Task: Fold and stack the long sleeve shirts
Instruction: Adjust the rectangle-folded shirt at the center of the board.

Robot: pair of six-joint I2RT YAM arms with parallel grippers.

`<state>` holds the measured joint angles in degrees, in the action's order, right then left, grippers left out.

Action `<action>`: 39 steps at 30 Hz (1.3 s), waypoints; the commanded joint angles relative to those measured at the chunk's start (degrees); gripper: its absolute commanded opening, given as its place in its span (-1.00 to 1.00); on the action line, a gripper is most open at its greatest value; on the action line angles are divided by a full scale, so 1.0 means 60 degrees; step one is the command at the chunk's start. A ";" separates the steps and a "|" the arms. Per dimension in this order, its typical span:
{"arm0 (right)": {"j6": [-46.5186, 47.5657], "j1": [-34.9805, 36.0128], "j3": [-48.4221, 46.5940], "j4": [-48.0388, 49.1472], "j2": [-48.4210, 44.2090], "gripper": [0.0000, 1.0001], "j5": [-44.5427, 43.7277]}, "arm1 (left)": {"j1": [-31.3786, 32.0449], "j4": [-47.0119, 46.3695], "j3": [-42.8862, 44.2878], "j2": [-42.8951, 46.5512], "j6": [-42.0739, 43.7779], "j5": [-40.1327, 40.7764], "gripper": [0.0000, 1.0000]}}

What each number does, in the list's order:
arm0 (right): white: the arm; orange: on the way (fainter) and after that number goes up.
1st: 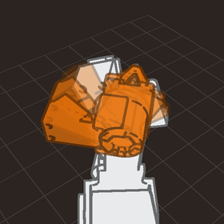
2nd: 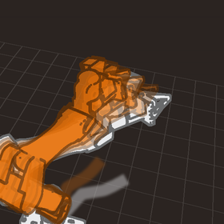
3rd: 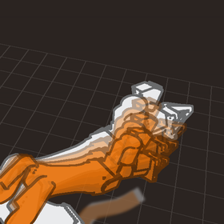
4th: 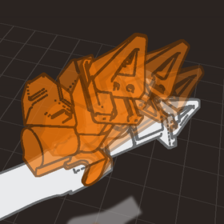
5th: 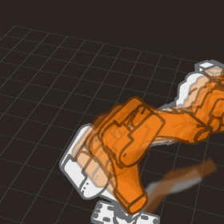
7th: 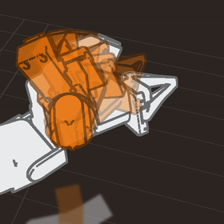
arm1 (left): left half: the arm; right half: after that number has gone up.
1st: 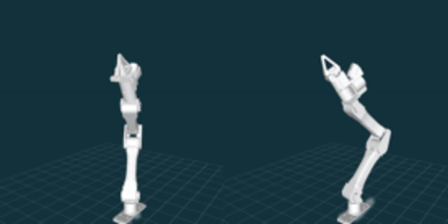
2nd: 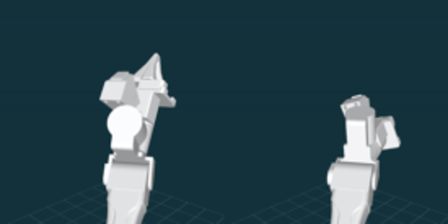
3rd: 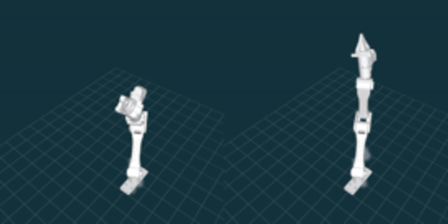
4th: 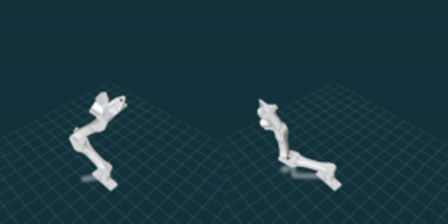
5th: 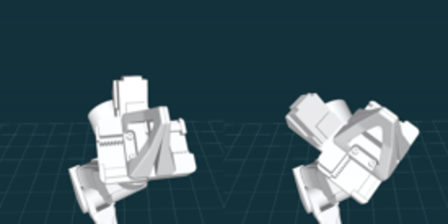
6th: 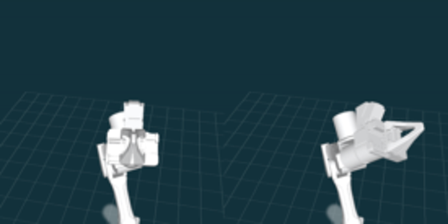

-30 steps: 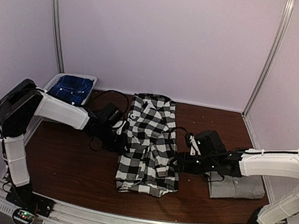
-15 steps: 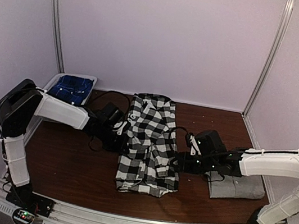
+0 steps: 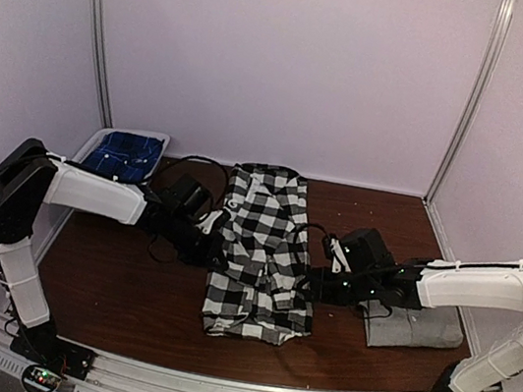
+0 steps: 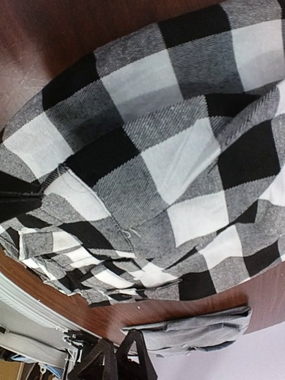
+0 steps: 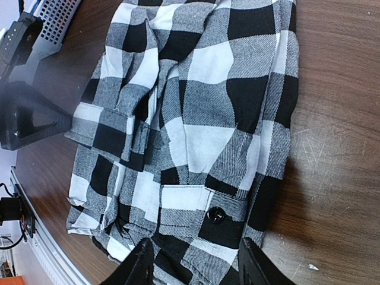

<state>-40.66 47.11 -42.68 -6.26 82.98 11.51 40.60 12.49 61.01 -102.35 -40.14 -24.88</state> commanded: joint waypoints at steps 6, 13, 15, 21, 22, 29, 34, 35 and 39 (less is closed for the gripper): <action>0.0109 -0.0044 -0.0025 -0.0069 0.0116 0.00 0.0027 | -0.0120 -0.0026 -0.0840 0.0495 0.0157 -0.0666 -1.00; 0.0115 -0.0048 -0.0038 -0.0020 0.0203 0.00 0.0043 | -0.0174 -0.0080 -0.1020 0.0475 0.0174 -0.0634 -1.00; 0.0120 -0.0048 -0.0057 -0.0024 0.0217 0.00 0.0044 | -0.0175 -0.0077 -0.1026 0.0468 0.0163 -0.0576 -1.00; 0.0125 -0.0053 -0.0149 -0.0094 0.0218 0.00 0.0016 | -0.0175 -0.0110 -0.1160 0.0410 0.0228 -0.0556 -1.00; 0.0127 -0.0046 -0.0164 -0.0095 0.0240 0.00 0.0014 | -0.0175 -0.0136 -0.1204 0.0392 0.0241 -0.0582 -1.00; 0.0117 -0.0044 -0.0667 -0.0278 0.0377 0.00 0.0032 | -0.0175 -0.0053 -0.1113 0.0742 0.0359 -0.0550 -0.64; 0.0263 -0.0084 -0.1221 -0.0404 0.0621 -0.11 -0.0071 | -0.0177 0.0746 -0.0454 0.1275 0.0473 0.0078 -0.55; 0.0309 -0.0119 -0.1361 -0.0399 0.0746 -0.18 -0.0017 | -0.0175 0.0857 -0.0208 0.1306 0.0524 0.0176 -0.54; 0.0363 -0.0336 -0.1909 -0.0268 0.1386 -0.39 0.0338 | -0.0164 0.0949 0.0927 0.0729 0.0743 -0.0083 -0.53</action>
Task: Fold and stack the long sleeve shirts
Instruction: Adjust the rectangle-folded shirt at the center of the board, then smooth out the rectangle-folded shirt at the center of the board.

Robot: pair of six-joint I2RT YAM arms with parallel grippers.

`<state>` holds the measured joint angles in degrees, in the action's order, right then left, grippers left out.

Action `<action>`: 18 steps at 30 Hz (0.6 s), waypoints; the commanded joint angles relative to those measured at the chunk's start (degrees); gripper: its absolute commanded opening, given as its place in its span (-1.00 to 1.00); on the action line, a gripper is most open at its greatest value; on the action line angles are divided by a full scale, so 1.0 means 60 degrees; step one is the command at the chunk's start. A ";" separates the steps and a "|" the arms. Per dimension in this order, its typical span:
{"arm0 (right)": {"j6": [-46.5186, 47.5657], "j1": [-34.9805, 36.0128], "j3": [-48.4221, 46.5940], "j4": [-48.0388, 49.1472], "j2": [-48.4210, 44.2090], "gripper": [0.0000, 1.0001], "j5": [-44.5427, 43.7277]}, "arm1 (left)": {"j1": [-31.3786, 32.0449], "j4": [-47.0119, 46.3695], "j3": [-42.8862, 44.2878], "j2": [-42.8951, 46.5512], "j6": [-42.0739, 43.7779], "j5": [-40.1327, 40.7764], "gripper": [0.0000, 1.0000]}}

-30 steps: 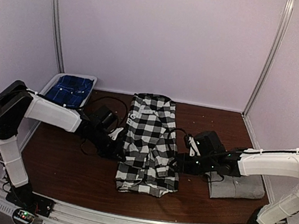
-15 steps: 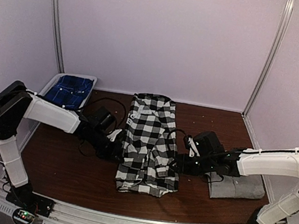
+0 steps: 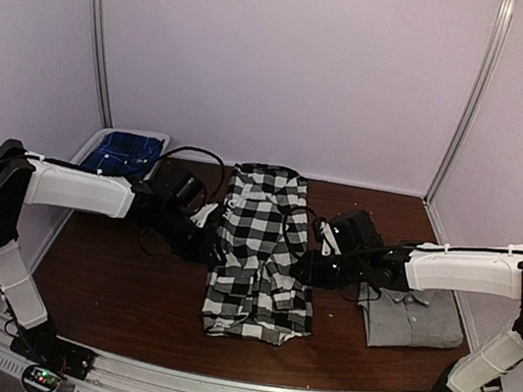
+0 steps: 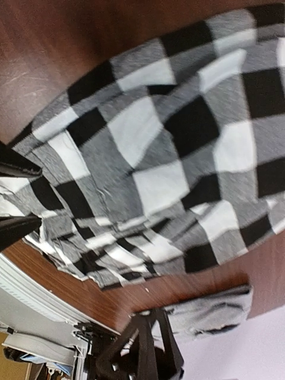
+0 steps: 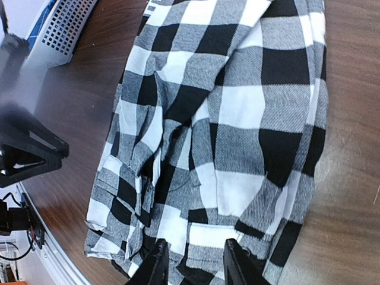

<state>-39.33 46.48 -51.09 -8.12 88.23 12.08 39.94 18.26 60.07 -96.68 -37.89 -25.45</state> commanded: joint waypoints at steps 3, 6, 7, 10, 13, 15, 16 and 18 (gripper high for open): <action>0.0107 -0.0397 -0.0550 0.0456 0.0766 -0.48 0.0518 | 0.0024 -0.0257 0.1846 -0.1086 0.0398 -0.0278 -0.55; 0.0040 -0.0543 -0.0606 0.0676 0.1015 -0.55 0.0780 | 0.0063 -0.0739 0.2363 -0.1983 0.0259 -0.0674 -0.57; 0.0017 -0.0571 -0.0623 0.0725 0.1083 -0.56 0.0816 | 0.0073 -0.0996 0.2479 -0.2221 0.0180 -0.0807 -0.57; -0.0043 -0.0675 -0.0539 0.0856 0.1172 -0.57 0.0819 | 0.0115 -0.1596 0.2969 -0.2994 -0.0046 -0.1239 -0.59; -0.0072 -0.0806 -0.0288 0.0961 0.1187 -0.57 0.0803 | 0.0168 -0.1889 0.3385 -0.3653 -0.0163 -0.1414 -0.59; -0.0062 -0.0881 -0.0113 0.0983 0.1176 -0.57 0.0872 | 0.0182 -0.1974 0.3541 -0.4080 -0.0237 -0.1509 -0.59; -0.0053 -0.0908 -0.0034 0.0987 0.1168 -0.57 0.0892 | 0.0176 -0.2007 0.3575 -0.4250 -0.0257 -0.1503 -0.58; -0.0002 -0.0923 0.0108 0.0949 0.1143 -0.57 0.0916 | 0.0183 -0.2058 0.3616 -0.4528 -0.0277 -0.1589 -0.58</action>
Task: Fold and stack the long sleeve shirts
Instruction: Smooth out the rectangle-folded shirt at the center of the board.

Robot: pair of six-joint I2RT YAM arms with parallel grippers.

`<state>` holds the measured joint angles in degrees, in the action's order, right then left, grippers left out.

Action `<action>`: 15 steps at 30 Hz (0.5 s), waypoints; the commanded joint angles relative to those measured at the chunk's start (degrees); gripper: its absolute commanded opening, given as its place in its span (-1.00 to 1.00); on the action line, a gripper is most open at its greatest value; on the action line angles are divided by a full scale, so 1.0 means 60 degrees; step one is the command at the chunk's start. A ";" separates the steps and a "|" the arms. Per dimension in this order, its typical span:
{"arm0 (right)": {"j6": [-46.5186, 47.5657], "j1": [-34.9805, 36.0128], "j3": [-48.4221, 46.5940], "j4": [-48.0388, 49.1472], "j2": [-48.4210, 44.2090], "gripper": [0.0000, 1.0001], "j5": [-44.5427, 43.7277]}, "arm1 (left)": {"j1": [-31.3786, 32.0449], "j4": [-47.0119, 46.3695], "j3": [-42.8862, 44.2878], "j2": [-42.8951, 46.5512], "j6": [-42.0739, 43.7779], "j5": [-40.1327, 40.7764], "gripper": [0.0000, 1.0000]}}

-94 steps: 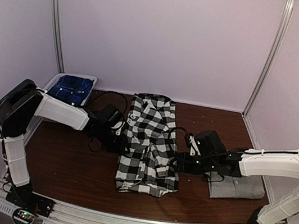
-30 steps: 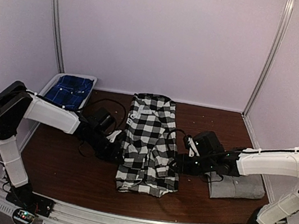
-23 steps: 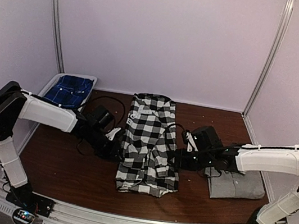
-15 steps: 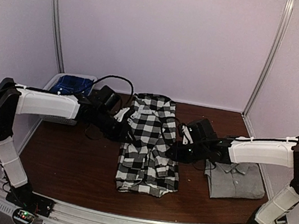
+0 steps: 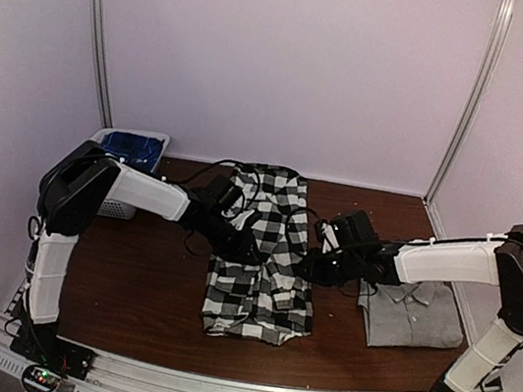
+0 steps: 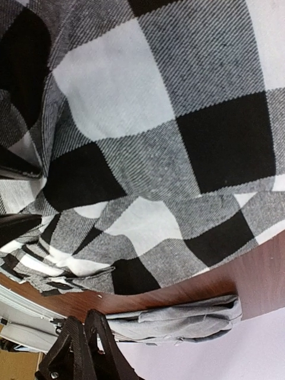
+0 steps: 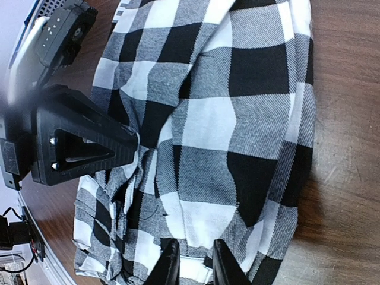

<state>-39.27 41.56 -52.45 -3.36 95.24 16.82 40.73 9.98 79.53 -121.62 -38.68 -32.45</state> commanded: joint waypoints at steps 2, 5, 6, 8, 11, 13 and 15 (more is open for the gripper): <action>0.0021 -0.0103 0.0474 0.0149 -0.0053 -0.57 0.0134 | 0.0052 -0.0674 0.0383 -0.0542 -0.0173 -0.0459 -0.58; -0.0009 -0.0103 0.0693 0.0203 -0.0055 -0.57 0.0205 | 0.0052 -0.0598 0.0354 -0.0666 -0.0186 -0.0453 -0.57; -0.0017 -0.0101 0.0750 0.0227 -0.0054 -0.57 0.0226 | 0.0052 -0.0512 0.0374 -0.0668 -0.0169 -0.0487 -0.58; -0.0045 -0.0101 0.0884 0.0244 -0.0063 -0.57 0.0284 | 0.0052 -0.0384 0.0327 -0.0513 -0.0123 -0.0470 -0.56; 0.0034 -0.0147 0.1097 0.0048 -0.0203 -0.57 0.0146 | 0.0039 -0.0028 0.0335 -0.0008 0.0098 -0.0242 -0.50; 0.0151 -0.0200 0.1244 -0.0158 -0.0355 -0.55 0.0114 | 0.0030 0.0114 0.0294 0.0408 0.0186 -0.0172 -0.46; 0.0220 -0.0248 0.1382 -0.0314 -0.0557 -0.48 0.0119 | 0.0030 0.0256 0.0147 0.0974 0.0229 -0.0080 -0.42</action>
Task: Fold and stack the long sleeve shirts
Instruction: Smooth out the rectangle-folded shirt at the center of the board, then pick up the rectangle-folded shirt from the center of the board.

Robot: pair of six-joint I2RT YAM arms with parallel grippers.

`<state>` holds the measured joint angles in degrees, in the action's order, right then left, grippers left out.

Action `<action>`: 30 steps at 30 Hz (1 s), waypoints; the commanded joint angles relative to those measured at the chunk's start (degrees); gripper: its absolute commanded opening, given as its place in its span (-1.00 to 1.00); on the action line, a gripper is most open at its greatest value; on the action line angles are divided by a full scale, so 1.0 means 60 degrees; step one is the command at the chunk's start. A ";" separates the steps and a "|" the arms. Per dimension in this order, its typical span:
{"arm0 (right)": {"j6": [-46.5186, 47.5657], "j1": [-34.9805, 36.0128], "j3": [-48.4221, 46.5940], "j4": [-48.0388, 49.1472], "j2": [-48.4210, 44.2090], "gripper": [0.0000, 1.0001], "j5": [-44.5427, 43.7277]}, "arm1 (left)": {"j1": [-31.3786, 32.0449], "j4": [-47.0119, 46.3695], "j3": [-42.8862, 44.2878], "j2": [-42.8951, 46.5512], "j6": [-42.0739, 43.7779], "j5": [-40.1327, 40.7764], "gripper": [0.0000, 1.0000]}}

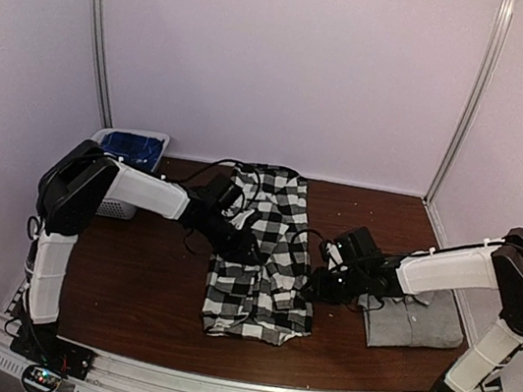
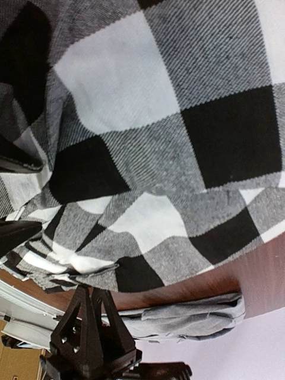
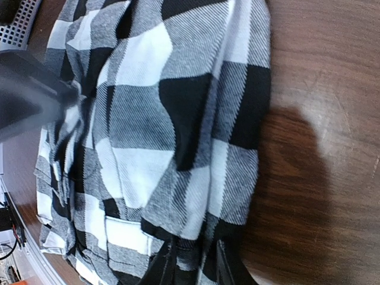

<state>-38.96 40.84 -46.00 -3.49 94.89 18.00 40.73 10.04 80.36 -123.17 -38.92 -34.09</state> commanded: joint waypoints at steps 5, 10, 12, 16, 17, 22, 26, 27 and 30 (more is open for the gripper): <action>0.0275 -0.0180 0.0589 -0.0546 -0.0859 -0.25 0.0066 | -0.0098 0.0451 -0.1013 0.2688 0.0151 0.0620 -0.38; 0.0136 -0.0184 0.0925 -0.0477 -0.1072 -0.02 0.0344 | -0.0499 0.0531 -0.2630 0.3949 -0.0040 0.0835 -0.35; 0.0078 -0.0184 0.1067 -0.0400 -0.1127 0.02 0.0437 | -0.0639 0.0525 -0.3245 0.4377 -0.0060 0.0797 -0.29; -0.0054 -0.0199 0.1335 -0.0147 -0.1095 0.03 0.0811 | -0.0856 0.0467 -0.4326 0.4965 -0.0192 0.0708 -0.21; -0.0093 -0.0193 0.1389 -0.0050 -0.1085 0.03 0.0899 | -0.0887 0.0377 -0.4536 0.5022 -0.0252 0.0610 -0.19; -0.0286 -0.0190 0.1485 0.0284 -0.0931 0.02 0.1146 | -0.0944 -0.0151 -0.5194 0.5114 -0.0553 0.0343 -0.07; -0.0402 -0.0199 0.1481 0.0447 -0.0840 0.00 0.1168 | -0.0944 -0.0584 -0.5292 0.4778 -0.0699 0.0062 -0.05; -0.0427 -0.0191 0.1484 0.0462 -0.0844 0.00 0.1163 | -0.0944 -0.0651 -0.5272 0.4677 -0.0716 0.0033 -0.05; -0.0495 -0.0211 0.1508 0.0541 -0.0803 -0.02 0.1146 | -0.0944 -0.0720 -0.5184 0.4405 -0.0707 -0.0015 -0.04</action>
<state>-40.82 39.88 -37.87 -1.69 89.38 24.49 35.33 9.56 48.86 -94.76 -42.44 -32.47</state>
